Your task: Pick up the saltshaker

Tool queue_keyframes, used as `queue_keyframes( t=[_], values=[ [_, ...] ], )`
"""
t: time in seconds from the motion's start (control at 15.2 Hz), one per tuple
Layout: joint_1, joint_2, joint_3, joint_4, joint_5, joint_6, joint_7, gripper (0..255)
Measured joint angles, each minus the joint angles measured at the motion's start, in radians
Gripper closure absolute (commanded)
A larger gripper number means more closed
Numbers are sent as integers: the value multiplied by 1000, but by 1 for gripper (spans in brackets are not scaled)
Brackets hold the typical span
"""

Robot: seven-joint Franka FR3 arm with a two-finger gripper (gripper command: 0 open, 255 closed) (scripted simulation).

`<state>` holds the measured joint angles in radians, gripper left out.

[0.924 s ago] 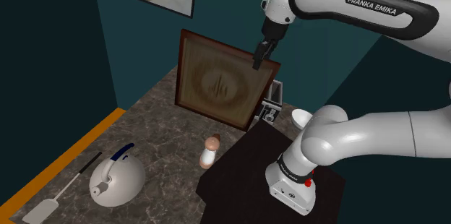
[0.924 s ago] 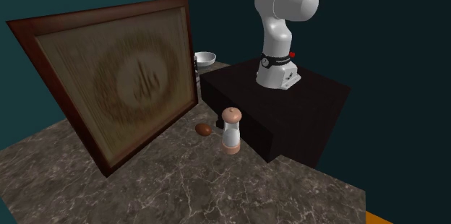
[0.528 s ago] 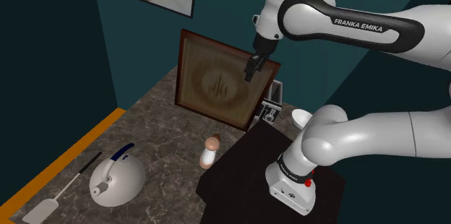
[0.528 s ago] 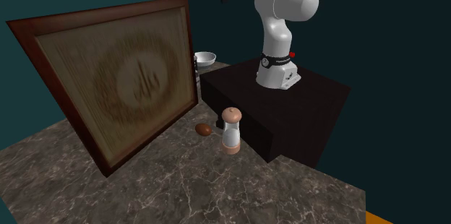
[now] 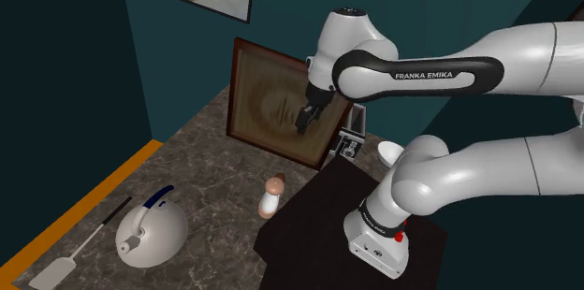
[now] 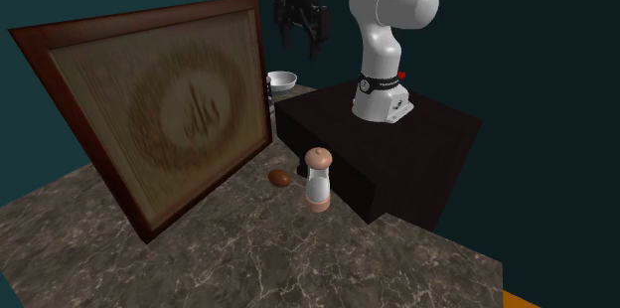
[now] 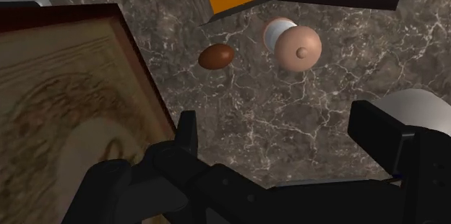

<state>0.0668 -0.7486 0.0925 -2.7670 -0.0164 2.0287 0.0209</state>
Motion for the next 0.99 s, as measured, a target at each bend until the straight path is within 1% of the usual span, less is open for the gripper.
queue_keyframes(
  t=[0.07,0.26,0.59,0.73,0.86,0.92,0.99],
  values=[
    [7,5,11,-28,7,35,13,0],
    [23,79,48,-83,25,166,57,0],
    [35,257,111,-133,35,399,133,0],
    [27,350,140,-138,24,500,170,0],
    [13,458,182,-133,-3,604,228,0],
    [0,508,202,-133,-27,653,261,0],
    [-21,567,225,-131,-65,708,304,0]
  ],
)
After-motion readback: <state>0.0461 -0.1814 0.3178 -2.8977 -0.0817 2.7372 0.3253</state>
